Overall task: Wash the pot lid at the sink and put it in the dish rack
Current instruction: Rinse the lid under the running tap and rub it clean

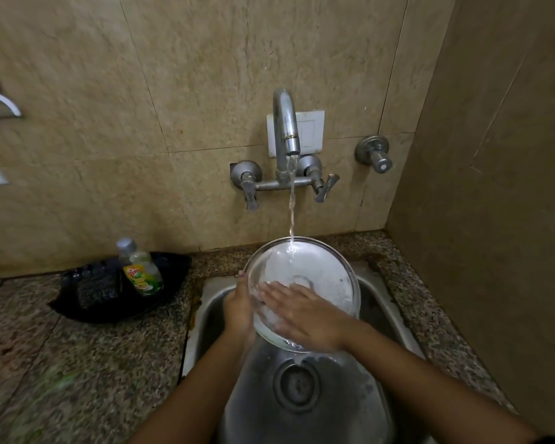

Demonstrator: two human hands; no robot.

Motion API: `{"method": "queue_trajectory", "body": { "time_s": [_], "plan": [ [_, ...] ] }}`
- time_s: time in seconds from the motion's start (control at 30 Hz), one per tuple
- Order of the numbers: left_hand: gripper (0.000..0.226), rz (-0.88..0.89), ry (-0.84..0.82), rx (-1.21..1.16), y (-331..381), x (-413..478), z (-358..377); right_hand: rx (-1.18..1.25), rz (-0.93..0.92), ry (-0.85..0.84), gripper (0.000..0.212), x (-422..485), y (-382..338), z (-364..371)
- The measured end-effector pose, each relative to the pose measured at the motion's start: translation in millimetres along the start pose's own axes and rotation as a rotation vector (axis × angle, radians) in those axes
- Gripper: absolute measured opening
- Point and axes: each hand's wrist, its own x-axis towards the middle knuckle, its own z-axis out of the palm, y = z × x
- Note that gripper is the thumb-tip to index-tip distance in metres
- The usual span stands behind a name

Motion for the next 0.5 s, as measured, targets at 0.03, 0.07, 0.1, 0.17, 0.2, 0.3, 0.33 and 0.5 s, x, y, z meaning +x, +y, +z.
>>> {"method": "queue_trajectory", "body": {
  "time_s": [0.03, 0.07, 0.1, 0.17, 0.2, 0.3, 0.33, 0.5],
  "plan": [
    [0.048, 0.008, 0.021, -0.007, 1, 2, -3, -0.034, 0.021, 0.004, 0.061, -13, 9, -1],
    [0.047, 0.017, 0.045, -0.003, 4, 0, -5, -0.081, 0.076, 0.022, 0.061, -24, 20, -3],
    [0.046, 0.027, 0.054, -0.01, 3, 0, -6, -0.122, 0.165, 0.044, 0.062, -30, 30, -6],
    [0.049, 0.03, 0.044, -0.002, 0, -1, -6, -0.169, 0.394, 0.097, 0.066, -24, 46, -12],
    [0.05, 0.021, 0.036, 0.002, -2, -3, -5, -0.171, 0.486, 0.142, 0.068, -12, 50, -14],
    [0.049, -0.011, 0.0, 0.001, -5, -6, 2, -0.086, 0.532, 0.25, 0.071, 32, 40, -12],
    [0.049, -0.018, -0.011, -0.005, -4, -9, 5, -0.061, 0.448, 0.23, 0.07, 43, 30, -10],
    [0.05, -0.058, -0.003, -0.054, 0, -4, 5, 0.029, 0.033, 0.003, 0.058, 14, -6, -6]
  ]
}}
